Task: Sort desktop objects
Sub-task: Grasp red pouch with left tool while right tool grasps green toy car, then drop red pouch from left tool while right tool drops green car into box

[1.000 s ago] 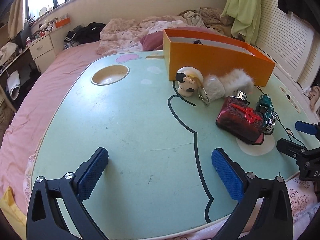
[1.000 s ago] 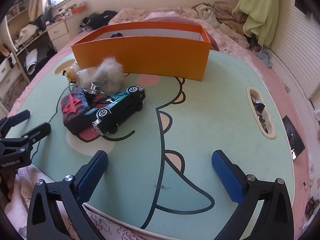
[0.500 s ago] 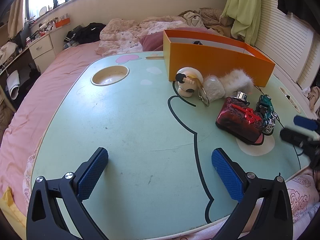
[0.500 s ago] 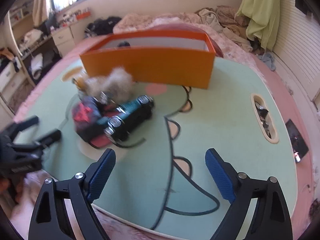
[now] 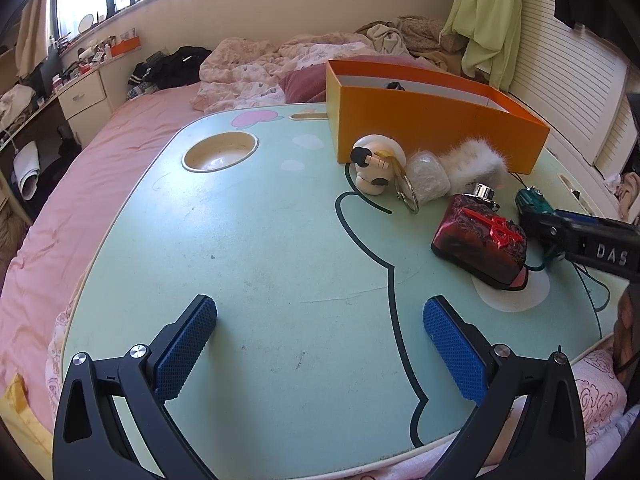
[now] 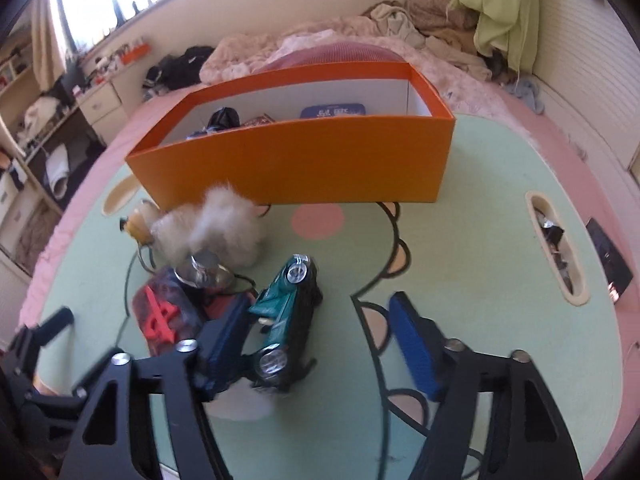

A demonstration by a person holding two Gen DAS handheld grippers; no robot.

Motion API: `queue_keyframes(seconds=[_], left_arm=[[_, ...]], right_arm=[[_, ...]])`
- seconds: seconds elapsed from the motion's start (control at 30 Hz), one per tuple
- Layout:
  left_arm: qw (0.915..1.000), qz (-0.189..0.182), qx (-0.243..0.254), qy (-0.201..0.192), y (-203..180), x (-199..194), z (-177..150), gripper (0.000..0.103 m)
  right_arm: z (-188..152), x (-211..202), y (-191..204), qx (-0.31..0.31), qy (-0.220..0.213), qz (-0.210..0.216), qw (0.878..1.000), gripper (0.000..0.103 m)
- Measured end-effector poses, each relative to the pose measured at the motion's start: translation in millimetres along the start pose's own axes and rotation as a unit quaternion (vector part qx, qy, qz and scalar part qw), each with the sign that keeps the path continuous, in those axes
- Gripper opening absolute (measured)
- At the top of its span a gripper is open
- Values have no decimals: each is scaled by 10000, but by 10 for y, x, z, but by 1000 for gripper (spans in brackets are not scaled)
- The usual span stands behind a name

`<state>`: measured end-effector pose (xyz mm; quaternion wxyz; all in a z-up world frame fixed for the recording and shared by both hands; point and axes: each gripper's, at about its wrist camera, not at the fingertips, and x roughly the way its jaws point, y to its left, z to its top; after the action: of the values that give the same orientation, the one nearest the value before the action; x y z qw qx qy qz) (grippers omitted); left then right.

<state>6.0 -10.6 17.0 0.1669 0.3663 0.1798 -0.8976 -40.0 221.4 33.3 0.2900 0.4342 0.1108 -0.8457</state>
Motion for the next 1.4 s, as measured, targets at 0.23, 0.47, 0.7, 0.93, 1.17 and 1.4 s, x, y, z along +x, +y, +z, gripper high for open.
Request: queue_keyframes(seconds=[0.23, 0.47, 0.7, 0.93, 1.17, 1.4], left_arm=[[9997, -131, 194, -32, -87, -62, 18, 103], [9893, -1202, 817, -84, -559, -142, 358, 103], [9843, -1259, 1173, 389, -724, 175, 417, 61], [9842, -1498, 923, -210, -472, -310, 313, 61], [9826, -1547, 710, -740, -492, -523, 1149, 61], [9949, -880, 148, -461, -564, 126, 1901, 64]], right_arm=[[-87, -73, -282, 339, -274, 210, 9988, 25], [-119, -72, -313, 502, -336, 502, 9969, 25], [-145, -86, -300, 510, -340, 532, 9967, 25], [-147, -194, -329, 660, -538, 852, 9927, 24], [399, -564, -244, 514, -1342, 987, 9847, 24], [1242, -2, -389, 1180, -936, 1438, 9781, 29]])
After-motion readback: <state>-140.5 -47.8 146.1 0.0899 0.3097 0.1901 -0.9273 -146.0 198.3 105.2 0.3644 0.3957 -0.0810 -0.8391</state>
